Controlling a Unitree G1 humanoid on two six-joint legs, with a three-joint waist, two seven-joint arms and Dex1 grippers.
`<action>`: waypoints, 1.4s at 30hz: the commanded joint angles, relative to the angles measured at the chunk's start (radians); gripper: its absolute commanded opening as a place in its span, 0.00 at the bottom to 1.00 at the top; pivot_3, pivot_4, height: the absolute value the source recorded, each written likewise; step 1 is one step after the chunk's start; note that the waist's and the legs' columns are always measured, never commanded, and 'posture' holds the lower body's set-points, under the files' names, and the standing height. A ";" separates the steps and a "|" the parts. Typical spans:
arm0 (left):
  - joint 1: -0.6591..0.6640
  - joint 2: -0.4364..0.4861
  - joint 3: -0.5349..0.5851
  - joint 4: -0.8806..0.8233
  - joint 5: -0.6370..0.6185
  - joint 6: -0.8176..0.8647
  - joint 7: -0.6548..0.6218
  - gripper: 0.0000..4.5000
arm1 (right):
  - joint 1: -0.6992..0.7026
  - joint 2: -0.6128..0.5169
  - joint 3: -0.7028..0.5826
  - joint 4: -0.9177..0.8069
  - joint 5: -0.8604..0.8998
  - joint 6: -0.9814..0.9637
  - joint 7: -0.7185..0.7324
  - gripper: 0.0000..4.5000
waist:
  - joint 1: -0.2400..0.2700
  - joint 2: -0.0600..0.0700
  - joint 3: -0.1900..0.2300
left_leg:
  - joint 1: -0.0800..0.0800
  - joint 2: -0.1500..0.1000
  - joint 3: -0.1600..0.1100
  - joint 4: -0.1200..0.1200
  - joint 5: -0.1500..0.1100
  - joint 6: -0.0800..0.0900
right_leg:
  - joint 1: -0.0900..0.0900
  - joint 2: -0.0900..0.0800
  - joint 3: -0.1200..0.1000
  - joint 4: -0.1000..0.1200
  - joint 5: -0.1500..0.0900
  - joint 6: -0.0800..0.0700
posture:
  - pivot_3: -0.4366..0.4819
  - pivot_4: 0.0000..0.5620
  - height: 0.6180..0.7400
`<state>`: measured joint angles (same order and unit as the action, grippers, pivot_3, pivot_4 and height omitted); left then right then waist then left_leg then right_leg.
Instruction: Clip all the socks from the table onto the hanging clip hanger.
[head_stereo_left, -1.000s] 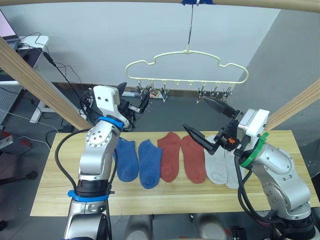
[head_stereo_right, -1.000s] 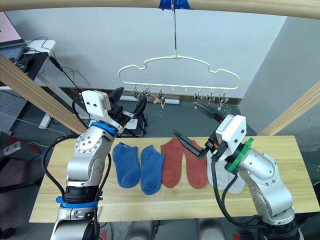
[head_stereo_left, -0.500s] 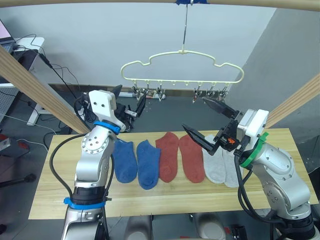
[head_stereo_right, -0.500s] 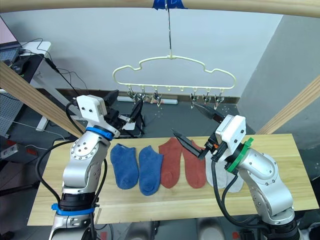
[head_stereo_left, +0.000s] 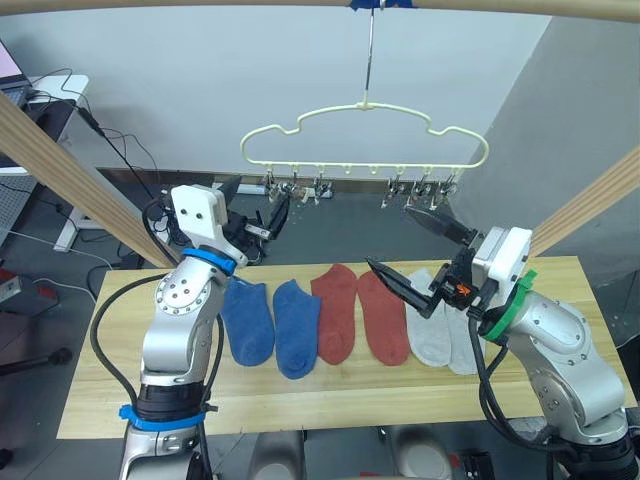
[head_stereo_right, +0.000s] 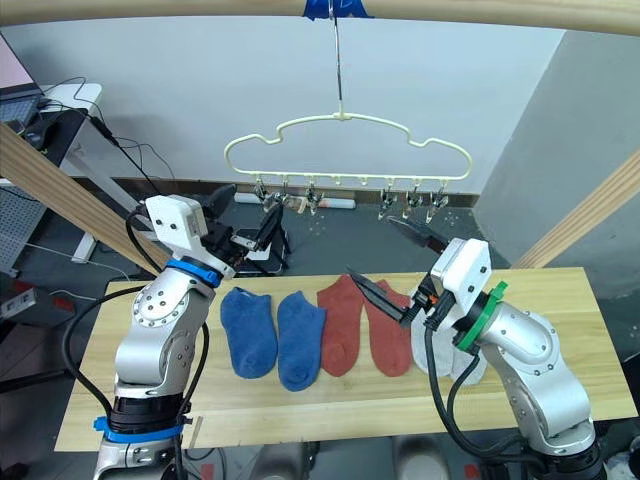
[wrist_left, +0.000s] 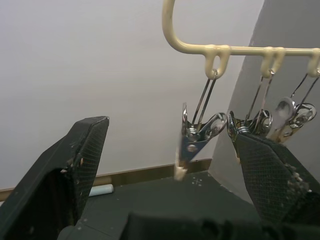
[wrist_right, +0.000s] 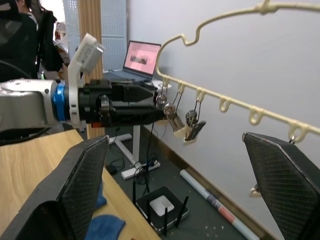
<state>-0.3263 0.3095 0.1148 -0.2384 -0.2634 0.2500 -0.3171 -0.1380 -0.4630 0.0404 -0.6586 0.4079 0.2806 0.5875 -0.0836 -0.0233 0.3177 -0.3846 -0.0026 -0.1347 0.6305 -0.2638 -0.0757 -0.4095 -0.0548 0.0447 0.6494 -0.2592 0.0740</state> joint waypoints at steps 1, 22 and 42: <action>-0.016 -0.001 0.002 -0.041 -0.003 0.003 0.006 1.00 | -0.001 -0.001 -0.016 -0.014 0.008 -0.010 0.000 1.00 | 0.000 0.000 0.000 | 0.000 0.000 0.000 0.000 0.000 0.000 | 0.000 0.000 0.000 0.000 0.000 0.000 | 0.33 0.61 1.00; -0.008 -0.020 -0.001 -0.050 0.016 -0.017 0.035 1.00 | 0.014 -0.013 -0.021 -0.020 0.023 -0.025 0.026 1.00 | 0.000 0.000 0.000 | 0.000 0.000 0.000 0.000 0.000 0.000 | 0.000 0.000 0.000 0.000 0.000 0.000 | 0.32 0.58 1.00; -0.054 -0.028 0.007 0.034 0.040 -0.065 0.051 1.00 | -0.012 -0.009 -0.020 -0.041 0.027 0.004 0.011 1.00 | -0.001 0.000 0.000 | 0.000 0.000 0.000 0.000 0.000 0.000 | 0.000 0.000 0.000 0.000 0.000 0.000 | 0.30 0.57 1.00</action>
<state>-0.3683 0.2842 0.1177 -0.1919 -0.2325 0.2106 -0.2713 -0.1447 -0.4713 0.0320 -0.6480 0.4171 0.2915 0.6037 -0.0843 -0.0234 0.3176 -0.3848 -0.0027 -0.1346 0.6310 -0.2637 -0.0757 -0.4097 -0.0548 0.0447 0.6497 -0.2590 0.0740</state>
